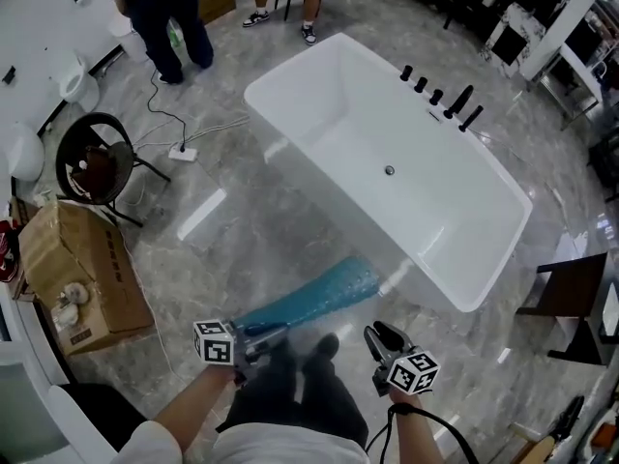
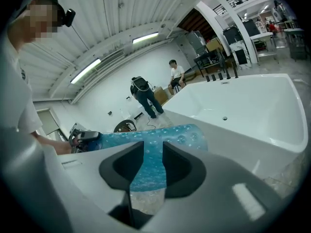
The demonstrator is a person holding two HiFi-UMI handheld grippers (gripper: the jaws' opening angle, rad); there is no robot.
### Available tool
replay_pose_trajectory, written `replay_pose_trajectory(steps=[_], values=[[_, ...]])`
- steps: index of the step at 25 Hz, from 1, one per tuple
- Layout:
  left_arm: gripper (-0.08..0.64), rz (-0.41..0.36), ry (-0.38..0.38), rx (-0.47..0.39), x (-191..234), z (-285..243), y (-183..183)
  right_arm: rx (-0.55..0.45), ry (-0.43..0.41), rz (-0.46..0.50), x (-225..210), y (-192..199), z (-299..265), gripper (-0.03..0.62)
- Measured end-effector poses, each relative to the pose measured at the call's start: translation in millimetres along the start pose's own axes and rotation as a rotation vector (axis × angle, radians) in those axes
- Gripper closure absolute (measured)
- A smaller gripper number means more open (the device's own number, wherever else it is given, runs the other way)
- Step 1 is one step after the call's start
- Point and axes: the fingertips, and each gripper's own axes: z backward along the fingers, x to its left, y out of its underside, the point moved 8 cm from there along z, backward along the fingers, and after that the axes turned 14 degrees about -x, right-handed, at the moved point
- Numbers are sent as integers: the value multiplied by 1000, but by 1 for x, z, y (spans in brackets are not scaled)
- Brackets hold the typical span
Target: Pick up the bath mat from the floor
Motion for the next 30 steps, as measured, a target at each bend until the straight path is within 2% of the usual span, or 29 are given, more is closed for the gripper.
replay_pose_trajectory(steps=[4,7,10,13,18,25,30], values=[[546,8,23,-31,-43,0,-22,26,43,-1,30,-31,15,468],[546,-23,38,-49,-73,-2,-38,-23,20,2,52,-56,28,468],[546,-19,52,-78,-98,-7,-50,-74,10,-3,66,-77,41,468],[546,-21,85,-108,-117,-11,-64,-133,8,-56,73,-91,51,468],[546,-37,109,-157,-141,-12,-83,-195,14,-74,86,-104,62,468],[546,-33,132,-228,-174,-18,-109,-278,-6,-31,96,-135,76,468],[546,-27,139,-280,-179,-18,-131,-328,-44,-3,99,-156,82,468]])
